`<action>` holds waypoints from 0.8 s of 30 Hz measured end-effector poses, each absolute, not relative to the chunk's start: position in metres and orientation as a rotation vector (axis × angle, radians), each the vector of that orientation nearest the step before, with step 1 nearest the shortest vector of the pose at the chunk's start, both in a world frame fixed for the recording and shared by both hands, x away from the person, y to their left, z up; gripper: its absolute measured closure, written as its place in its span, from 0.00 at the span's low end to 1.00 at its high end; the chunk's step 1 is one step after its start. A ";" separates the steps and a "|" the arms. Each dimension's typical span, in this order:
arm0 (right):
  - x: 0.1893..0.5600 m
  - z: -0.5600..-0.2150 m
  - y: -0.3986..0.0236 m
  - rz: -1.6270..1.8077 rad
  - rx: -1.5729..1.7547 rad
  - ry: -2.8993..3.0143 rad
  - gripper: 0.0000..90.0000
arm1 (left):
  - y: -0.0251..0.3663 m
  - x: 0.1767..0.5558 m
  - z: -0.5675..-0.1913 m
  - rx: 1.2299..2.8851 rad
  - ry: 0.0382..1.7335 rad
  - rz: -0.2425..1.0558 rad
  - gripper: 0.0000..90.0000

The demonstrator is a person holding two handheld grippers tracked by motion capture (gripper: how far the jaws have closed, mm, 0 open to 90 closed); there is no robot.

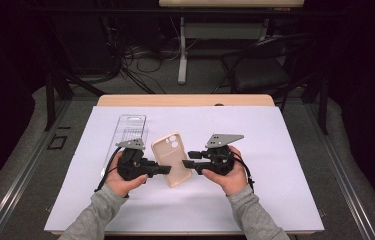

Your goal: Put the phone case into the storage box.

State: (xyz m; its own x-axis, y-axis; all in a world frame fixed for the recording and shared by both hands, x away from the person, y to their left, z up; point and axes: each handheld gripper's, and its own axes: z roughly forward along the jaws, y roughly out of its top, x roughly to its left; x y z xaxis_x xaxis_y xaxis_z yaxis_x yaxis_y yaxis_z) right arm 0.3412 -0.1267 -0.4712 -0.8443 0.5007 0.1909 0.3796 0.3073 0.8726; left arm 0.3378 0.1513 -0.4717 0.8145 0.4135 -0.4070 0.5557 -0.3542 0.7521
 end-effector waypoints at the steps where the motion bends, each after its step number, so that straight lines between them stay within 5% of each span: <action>1: 0.341 -0.471 -0.127 1.580 0.824 2.446 0.67 | 0.151 0.338 -0.472 1.996 0.721 -0.177 0.89; 24: 0.343 -0.474 -0.127 1.578 0.815 2.486 0.78 | 0.147 0.336 -0.474 2.008 0.702 -0.192 0.89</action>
